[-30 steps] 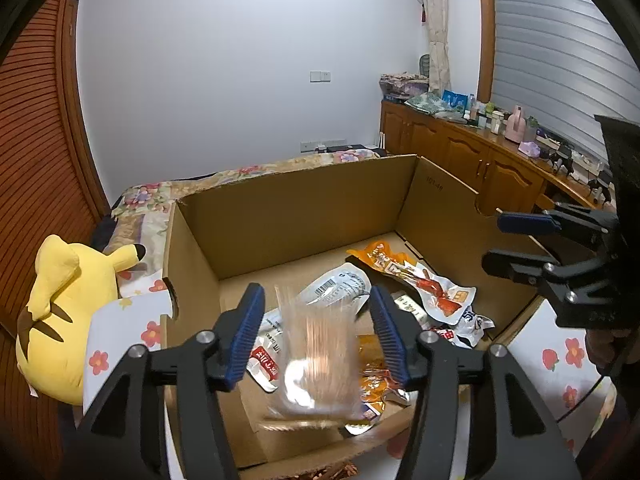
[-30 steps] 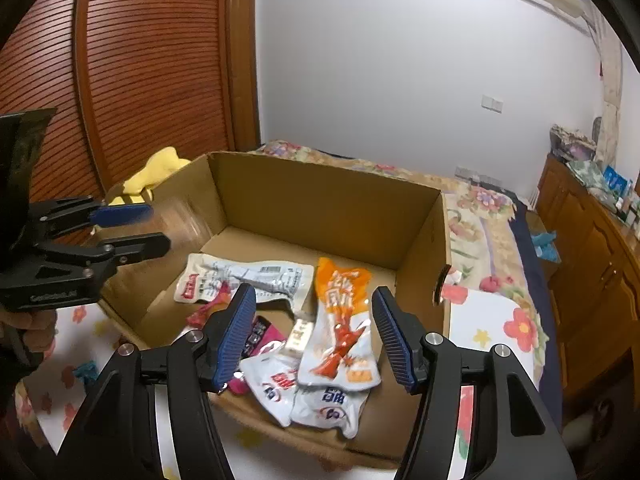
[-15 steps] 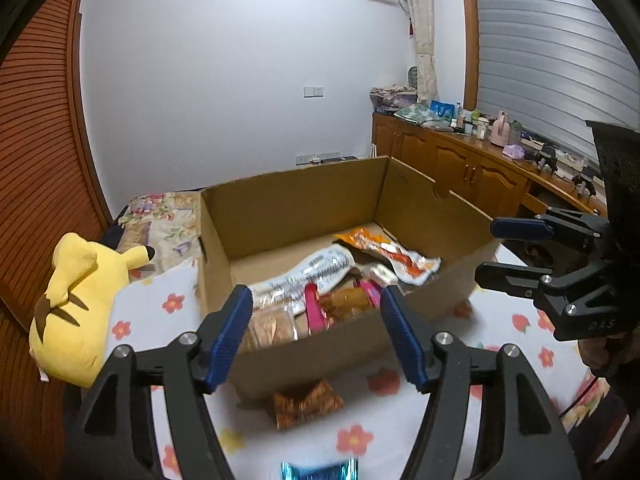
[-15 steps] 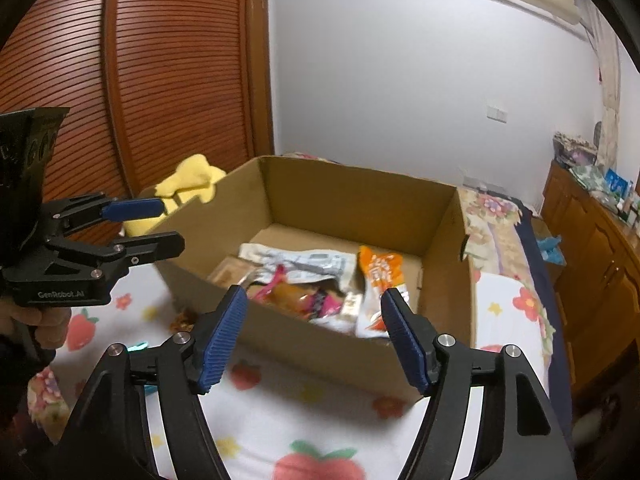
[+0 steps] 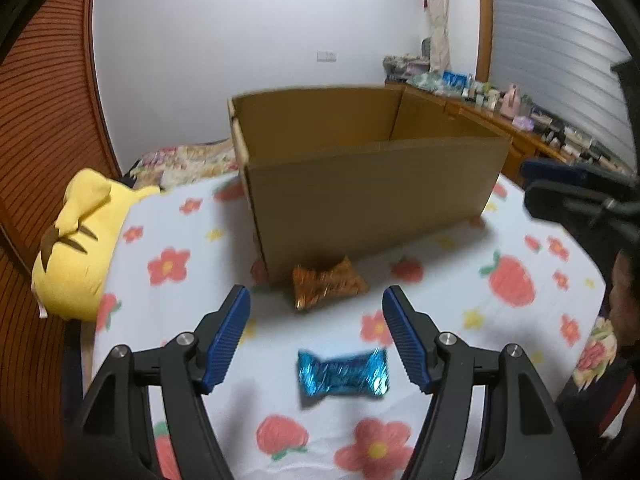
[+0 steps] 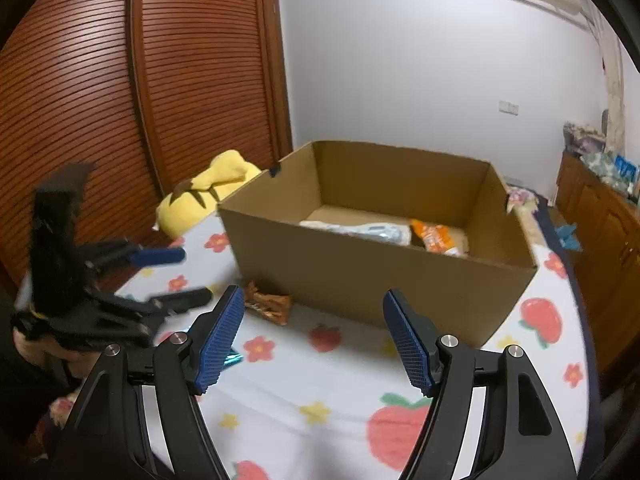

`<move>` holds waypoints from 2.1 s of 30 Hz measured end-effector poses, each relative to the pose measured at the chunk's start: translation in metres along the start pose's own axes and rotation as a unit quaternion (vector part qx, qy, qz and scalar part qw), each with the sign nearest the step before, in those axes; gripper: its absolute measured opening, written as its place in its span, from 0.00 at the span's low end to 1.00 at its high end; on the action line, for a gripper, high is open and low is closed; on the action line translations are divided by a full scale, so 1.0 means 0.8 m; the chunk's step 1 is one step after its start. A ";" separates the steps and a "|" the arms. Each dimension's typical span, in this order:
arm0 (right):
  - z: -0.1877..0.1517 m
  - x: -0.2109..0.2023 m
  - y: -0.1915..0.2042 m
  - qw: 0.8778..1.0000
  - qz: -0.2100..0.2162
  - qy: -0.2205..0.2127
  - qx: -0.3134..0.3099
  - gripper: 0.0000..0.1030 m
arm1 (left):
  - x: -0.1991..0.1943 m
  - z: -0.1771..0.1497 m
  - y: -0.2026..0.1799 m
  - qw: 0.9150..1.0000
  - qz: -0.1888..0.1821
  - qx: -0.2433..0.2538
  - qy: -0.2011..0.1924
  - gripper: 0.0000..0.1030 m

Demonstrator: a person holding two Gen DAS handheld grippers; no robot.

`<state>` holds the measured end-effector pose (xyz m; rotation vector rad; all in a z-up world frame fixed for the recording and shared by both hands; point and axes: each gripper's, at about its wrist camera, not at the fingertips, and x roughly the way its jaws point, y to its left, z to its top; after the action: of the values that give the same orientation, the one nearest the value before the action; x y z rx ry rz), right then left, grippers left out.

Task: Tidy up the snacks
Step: 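Move both open tools down to the remaining snacks beside the box, then grasp the blue foil candy with the left tool while the right tool grasps the copper-wrapped candy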

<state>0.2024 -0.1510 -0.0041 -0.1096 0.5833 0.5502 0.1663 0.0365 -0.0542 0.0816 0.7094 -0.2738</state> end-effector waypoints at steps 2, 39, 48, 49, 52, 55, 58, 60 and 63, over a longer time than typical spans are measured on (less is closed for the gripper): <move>-0.003 0.004 0.007 1.000 0.003 0.003 -0.002 0.72 | 0.008 -0.012 0.001 1.000 -0.002 -0.004 0.013 0.67; -0.021 0.118 0.041 0.995 0.011 0.076 -0.059 0.75 | 0.020 -0.051 0.008 0.999 -0.038 -0.021 0.033 0.29; -0.019 0.164 0.055 0.990 0.049 0.108 -0.078 0.71 | -0.005 -0.051 0.036 0.999 -0.023 -0.034 0.017 0.29; -0.020 0.168 0.058 0.989 0.050 0.110 -0.083 0.69 | -0.007 -0.052 0.039 0.999 -0.022 -0.036 0.017 0.29; -0.021 0.178 0.067 0.987 0.063 0.115 -0.094 0.66 | -0.009 -0.053 0.045 0.999 -0.019 -0.040 0.016 0.30; -0.020 0.183 0.075 0.985 0.068 0.114 -0.110 0.65 | -0.011 -0.055 0.053 0.999 -0.016 -0.047 0.015 0.30; -0.016 0.191 0.078 0.984 0.064 0.114 -0.120 0.64 | -0.012 -0.056 0.058 0.998 -0.016 -0.051 0.014 0.30; -0.014 0.197 0.079 0.982 0.070 0.121 -0.124 0.63 | -0.012 -0.057 0.058 0.998 -0.016 -0.051 0.013 0.30; -0.015 0.203 0.086 0.979 0.066 0.129 -0.142 0.59 | -0.013 -0.057 0.058 0.999 -0.016 -0.051 0.013 0.30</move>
<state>0.2732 -0.0208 -0.0999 -0.4193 0.7660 0.7539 0.1423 0.0907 -0.0826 -0.0222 0.7496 -0.2669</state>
